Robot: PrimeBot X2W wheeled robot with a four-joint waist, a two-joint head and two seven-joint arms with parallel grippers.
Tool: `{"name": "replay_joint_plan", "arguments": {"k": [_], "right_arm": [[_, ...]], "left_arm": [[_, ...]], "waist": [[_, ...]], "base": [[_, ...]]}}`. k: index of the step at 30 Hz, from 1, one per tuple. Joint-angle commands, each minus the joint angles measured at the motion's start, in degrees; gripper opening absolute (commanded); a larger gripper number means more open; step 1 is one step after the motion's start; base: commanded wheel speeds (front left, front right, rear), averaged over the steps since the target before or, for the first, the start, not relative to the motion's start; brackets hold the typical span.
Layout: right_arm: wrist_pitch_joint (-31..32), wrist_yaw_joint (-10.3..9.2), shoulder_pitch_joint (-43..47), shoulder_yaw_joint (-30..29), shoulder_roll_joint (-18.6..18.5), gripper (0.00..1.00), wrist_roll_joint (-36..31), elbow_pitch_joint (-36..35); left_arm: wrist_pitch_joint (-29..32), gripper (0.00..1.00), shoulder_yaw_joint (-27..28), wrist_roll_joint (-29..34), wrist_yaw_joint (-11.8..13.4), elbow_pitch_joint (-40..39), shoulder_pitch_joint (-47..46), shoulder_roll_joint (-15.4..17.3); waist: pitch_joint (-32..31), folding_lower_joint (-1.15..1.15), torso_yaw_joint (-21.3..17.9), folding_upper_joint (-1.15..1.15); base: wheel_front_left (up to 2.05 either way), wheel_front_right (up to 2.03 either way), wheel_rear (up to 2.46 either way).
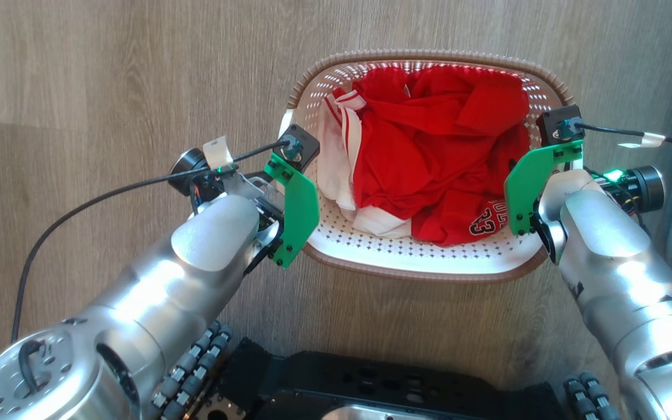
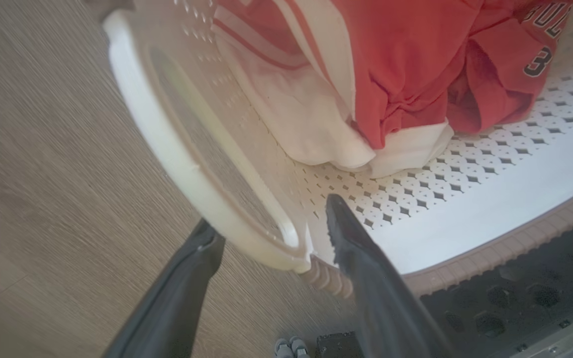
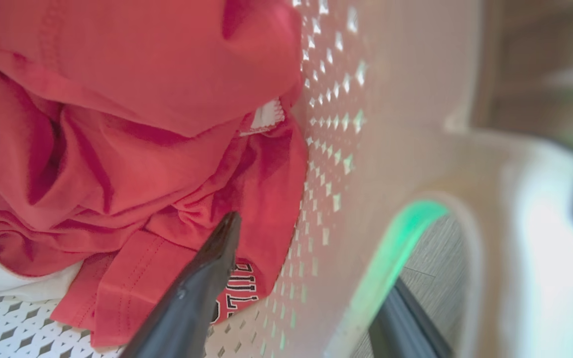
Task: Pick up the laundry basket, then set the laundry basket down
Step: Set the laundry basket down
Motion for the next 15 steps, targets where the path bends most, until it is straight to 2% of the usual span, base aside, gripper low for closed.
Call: {"name": "replay_joint_plan", "arguments": {"k": [1,7,15], "right_arm": [[-0.59,0.39,1.69,0.98,1.59,1.0,-0.58,-0.34],[0.97,0.39,2.49,0.82,1.59,1.0,-0.48,0.74],[3.33,0.39,4.85,1.58,1.59,1.0,0.74,1.47]], "left_arm": [[-0.34,1.0,0.3,-0.43,0.15,-0.69,1.05,0.61],[-2.02,1.0,0.3,-1.5,1.71,0.61,1.48,0.61],[-3.23,1.0,0.3,-2.24,2.23,1.75,3.53,0.61]], "waist": [[-0.47,0.0,0.07,0.0],[-3.29,0.0,0.19,0.0],[-8.9,0.0,0.34,0.0]], "base": [[0.0,0.0,0.0],[0.0,0.0,0.0],[0.0,0.0,0.0]]}}
